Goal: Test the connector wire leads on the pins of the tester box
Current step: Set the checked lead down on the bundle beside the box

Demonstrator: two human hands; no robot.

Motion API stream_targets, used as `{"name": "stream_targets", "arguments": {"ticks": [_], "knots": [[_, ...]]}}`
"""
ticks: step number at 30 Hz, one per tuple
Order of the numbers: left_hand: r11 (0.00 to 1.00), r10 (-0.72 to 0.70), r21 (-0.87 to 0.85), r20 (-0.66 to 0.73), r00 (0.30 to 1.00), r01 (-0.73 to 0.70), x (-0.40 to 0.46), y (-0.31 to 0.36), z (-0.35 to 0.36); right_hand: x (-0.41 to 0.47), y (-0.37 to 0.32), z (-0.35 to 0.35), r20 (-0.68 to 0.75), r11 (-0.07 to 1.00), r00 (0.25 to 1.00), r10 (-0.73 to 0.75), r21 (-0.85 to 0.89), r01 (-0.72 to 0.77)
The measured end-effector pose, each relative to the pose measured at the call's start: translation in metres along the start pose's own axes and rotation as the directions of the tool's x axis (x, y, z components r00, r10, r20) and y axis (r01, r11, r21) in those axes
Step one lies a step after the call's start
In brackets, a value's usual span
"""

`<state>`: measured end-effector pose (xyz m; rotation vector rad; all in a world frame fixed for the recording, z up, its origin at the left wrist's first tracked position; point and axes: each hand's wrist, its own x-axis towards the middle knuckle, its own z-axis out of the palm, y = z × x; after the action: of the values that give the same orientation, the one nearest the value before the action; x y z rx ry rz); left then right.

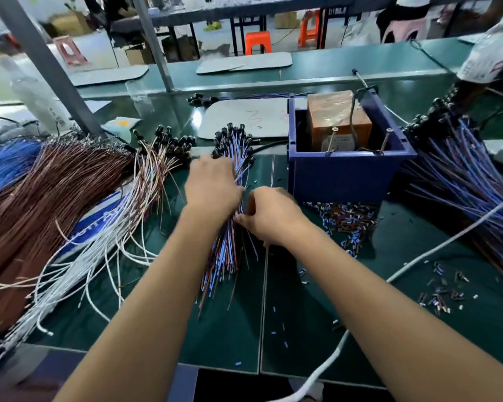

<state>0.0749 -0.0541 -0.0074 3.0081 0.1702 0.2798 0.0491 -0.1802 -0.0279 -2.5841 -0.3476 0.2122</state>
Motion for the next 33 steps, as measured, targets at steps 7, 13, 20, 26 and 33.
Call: {"name": "stream_targets", "arguments": {"ticks": [7, 13, 20, 26, 33], "knots": [[0.998, -0.048, 0.032, -0.087, 0.995, 0.051, 0.009, 0.015, 0.006, -0.001, 0.011, 0.0, 0.022, 0.975, 0.999, 0.028, 0.219, -0.033], [0.724, -0.232, -0.673, -0.028, 0.972, 0.153, 0.008, 0.026, -0.018, -0.008, 0.009, -0.003, 0.03, 0.963, 1.0, -0.004, 0.268, -0.004], [-0.288, -0.246, -0.958, 0.087, 0.965, 0.013, 0.003, 0.078, -0.069, -0.036, -0.004, -0.012, 0.086, 0.341, 0.984, -0.153, 0.94, -0.029], [-0.635, -0.205, -0.772, 0.137, 0.969, -0.025, 0.001, 0.086, -0.082, -0.054, 0.047, -0.047, 0.016, 0.213, 0.983, -0.183, 0.977, 0.024], [-0.731, -0.231, -0.671, 0.073, 0.97, -0.124, 0.006, 0.048, -0.074, -0.073, 0.137, -0.076, -0.065, 0.686, 0.996, -0.063, 0.722, 0.09]]}}
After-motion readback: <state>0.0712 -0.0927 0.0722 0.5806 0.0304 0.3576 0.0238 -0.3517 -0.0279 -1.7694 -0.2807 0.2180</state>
